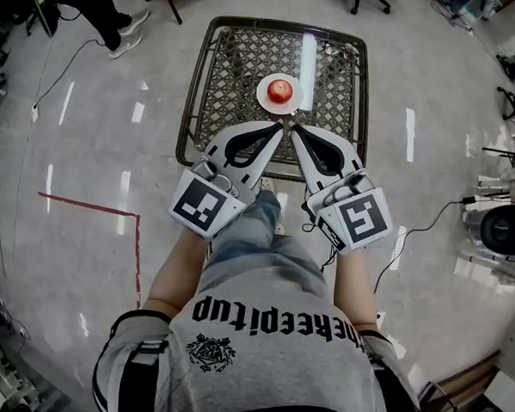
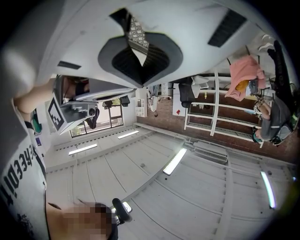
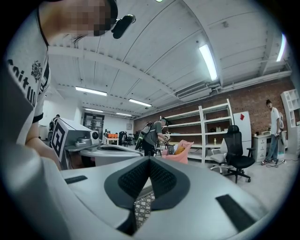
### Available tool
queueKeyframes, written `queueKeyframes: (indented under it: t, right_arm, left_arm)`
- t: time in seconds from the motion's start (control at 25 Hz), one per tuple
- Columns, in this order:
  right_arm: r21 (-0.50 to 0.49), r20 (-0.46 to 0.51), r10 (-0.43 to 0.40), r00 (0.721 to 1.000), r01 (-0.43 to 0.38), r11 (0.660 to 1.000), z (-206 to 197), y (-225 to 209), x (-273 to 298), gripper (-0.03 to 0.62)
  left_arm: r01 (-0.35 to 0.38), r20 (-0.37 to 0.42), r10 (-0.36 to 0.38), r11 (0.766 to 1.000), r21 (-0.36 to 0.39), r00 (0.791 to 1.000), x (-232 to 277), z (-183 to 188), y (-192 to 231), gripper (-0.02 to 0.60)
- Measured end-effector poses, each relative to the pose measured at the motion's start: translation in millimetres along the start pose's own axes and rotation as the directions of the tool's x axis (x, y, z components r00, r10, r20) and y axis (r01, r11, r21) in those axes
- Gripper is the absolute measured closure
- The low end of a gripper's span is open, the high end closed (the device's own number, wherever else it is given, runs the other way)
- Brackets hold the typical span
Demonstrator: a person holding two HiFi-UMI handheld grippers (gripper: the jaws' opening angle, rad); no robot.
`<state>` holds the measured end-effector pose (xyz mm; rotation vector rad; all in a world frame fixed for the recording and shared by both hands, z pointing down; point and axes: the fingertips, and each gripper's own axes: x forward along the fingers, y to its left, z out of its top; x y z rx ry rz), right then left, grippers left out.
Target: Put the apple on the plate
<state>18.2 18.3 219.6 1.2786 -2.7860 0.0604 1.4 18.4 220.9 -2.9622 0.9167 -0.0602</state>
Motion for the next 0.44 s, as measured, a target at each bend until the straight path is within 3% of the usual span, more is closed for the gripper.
queueKeyframes:
  t: [0.44]
  right_arm:
    - [-0.005,0.016,0.007,1.0,-0.007,1.0,5.3,7.8,-15.0,0.597]
  left_arm:
    - [-0.007,0.003,0.007,1.0,0.007,1.0,-7.0,5.1,-14.3,0.565]
